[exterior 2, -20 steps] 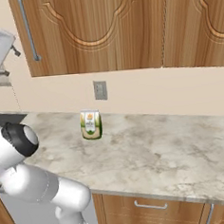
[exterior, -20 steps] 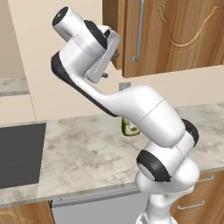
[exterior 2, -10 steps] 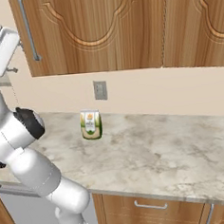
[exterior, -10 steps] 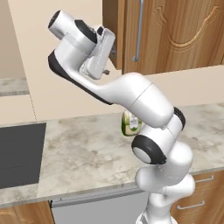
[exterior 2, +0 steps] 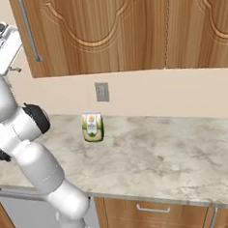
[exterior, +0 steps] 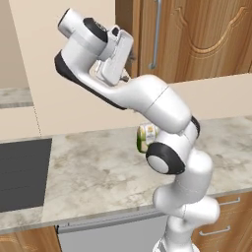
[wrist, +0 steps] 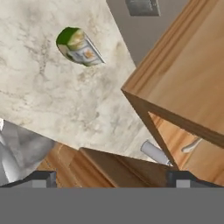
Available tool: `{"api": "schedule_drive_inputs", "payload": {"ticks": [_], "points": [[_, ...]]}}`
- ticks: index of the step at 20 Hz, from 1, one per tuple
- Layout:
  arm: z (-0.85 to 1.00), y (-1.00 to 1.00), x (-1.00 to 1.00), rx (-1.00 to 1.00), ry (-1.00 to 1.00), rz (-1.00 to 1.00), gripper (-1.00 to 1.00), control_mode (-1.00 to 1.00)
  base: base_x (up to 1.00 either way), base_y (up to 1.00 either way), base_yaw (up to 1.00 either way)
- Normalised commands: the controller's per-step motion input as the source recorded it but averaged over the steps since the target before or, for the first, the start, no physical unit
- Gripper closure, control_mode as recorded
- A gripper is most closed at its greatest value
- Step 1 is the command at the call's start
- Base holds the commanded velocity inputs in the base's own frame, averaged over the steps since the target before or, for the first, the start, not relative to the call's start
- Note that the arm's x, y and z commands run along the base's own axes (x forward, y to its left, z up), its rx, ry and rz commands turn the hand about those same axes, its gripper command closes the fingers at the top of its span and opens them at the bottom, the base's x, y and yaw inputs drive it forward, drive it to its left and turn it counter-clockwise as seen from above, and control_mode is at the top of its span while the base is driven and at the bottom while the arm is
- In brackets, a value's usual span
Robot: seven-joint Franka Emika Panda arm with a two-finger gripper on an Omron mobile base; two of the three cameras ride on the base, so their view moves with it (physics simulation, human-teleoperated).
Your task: Pick the dish brush and bar soap from the cabinet and place them on the counter.
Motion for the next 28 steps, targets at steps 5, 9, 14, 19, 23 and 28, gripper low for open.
{"api": "schedule_drive_inputs", "payload": {"ticks": [5,9,14,19,23,28], "points": [[0.0,-0.42,-0.53,0.0,0.0,-0.07,-1.0,-1.0,0.0,0.0,0.0],[0.0,-0.15,-0.79,0.0,0.04,-0.14,-1.0,-1.0,0.0,0.0,0.0],[0.0,-0.1,-0.71,-0.01,0.1,-0.14,-1.0,-1.0,0.0,0.0,0.0],[-0.05,-0.44,-0.95,-0.01,-0.03,-0.07,-1.0,-1.0,0.0,0.0,0.0],[-0.1,-0.5,-1.0,0.0,-0.06,-0.05,-1.0,-1.0,0.0,0.0,0.0],[-0.13,-0.56,-1.0,0.0,-0.07,-0.03,-1.0,-1.0,0.0,0.0,0.0]]}}
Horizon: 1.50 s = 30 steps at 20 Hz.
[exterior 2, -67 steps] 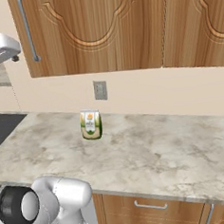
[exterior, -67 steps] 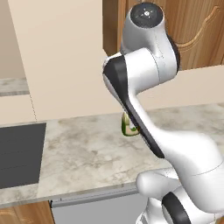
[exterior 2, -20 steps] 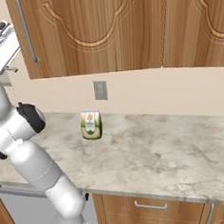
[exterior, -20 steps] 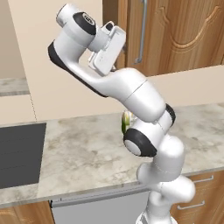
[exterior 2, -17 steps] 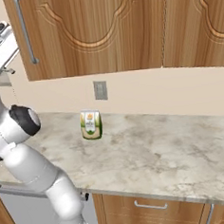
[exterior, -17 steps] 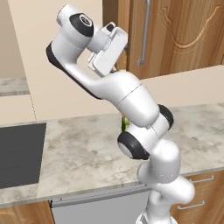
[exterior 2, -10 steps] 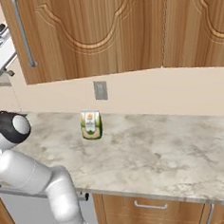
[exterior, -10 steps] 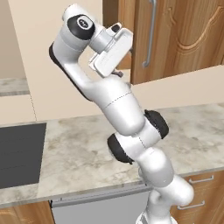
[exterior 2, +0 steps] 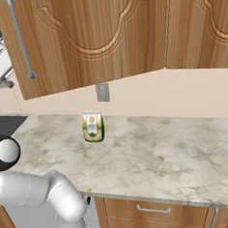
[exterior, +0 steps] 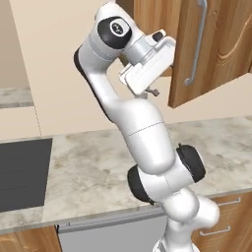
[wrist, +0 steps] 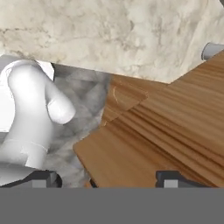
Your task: Pick the dish brush and bar soap from the cabinet and place them on the counter.
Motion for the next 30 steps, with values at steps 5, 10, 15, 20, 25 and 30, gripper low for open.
{"api": "schedule_drive_inputs", "payload": {"ticks": [5,10,15,20,25,30], "points": [[-0.11,-0.76,-1.0,-0.01,-0.09,0.0,-1.0,-1.0,0.0,0.0,0.0],[-0.05,-0.91,-1.0,-0.03,-0.07,0.0,-1.0,-1.0,0.0,0.0,0.0],[-0.02,-0.93,-0.97,-0.03,-0.06,0.0,-1.0,-1.0,0.0,0.0,0.0],[-0.04,-0.99,-0.86,0.0,-0.01,0.0,-1.0,-1.0,0.0,0.0,0.0],[-0.03,-0.76,-0.57,0.0,0.0,0.0,-1.0,-1.0,0.0,0.0,0.0],[0.0,-0.28,-0.09,0.0,0.0,0.0,-1.0,-1.0,0.0,0.0,0.0]]}}
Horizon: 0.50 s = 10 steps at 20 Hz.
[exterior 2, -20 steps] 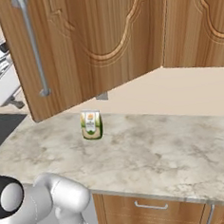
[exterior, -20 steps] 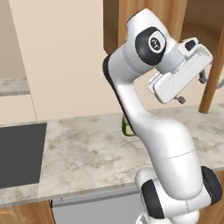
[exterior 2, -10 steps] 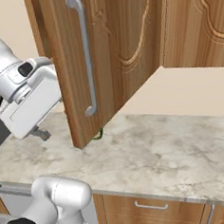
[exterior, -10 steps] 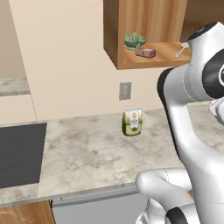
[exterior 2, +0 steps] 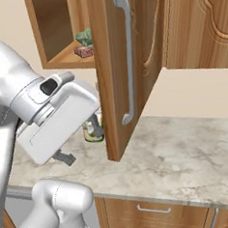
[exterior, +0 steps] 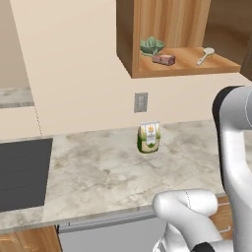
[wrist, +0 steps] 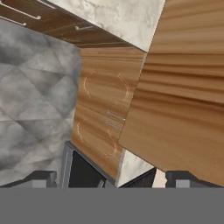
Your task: Pick the dish brush and bar soap from the cabinet and place them on the counter.
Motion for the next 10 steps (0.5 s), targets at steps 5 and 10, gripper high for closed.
{"api": "schedule_drive_inputs", "payload": {"ticks": [5,10], "points": [[-0.11,-0.35,0.02,-0.06,-0.02,0.04,-1.0,-1.0,0.0,0.0,0.0],[-0.2,-0.38,0.0,-0.12,-0.08,0.07,-1.0,-1.0,0.0,0.0,0.0]]}}
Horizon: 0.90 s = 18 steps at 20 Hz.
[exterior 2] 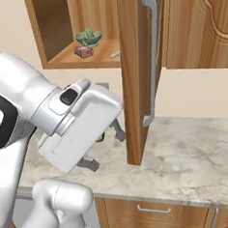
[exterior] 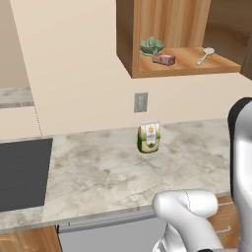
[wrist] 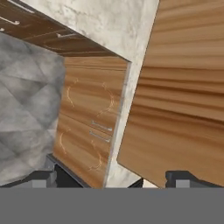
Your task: Pick the dish brush and bar soap from the cabinet and place them on the counter.
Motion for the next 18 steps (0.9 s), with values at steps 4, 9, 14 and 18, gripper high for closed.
{"api": "schedule_drive_inputs", "payload": {"ticks": [4,9,14,18], "points": [[-0.1,0.0,-0.04,-0.14,-0.1,0.09,-1.0,-1.0,0.0,0.0,0.0],[0.09,0.36,-0.14,-0.17,-0.09,0.07,-1.0,-1.0,0.0,0.0,0.0],[0.16,0.94,0.12,-0.19,-0.11,0.0,-1.0,-1.0,0.0,0.0,0.0],[-0.13,0.45,0.51,0.17,-0.29,-0.06,-1.0,-1.0,0.0,0.0,0.0]]}}
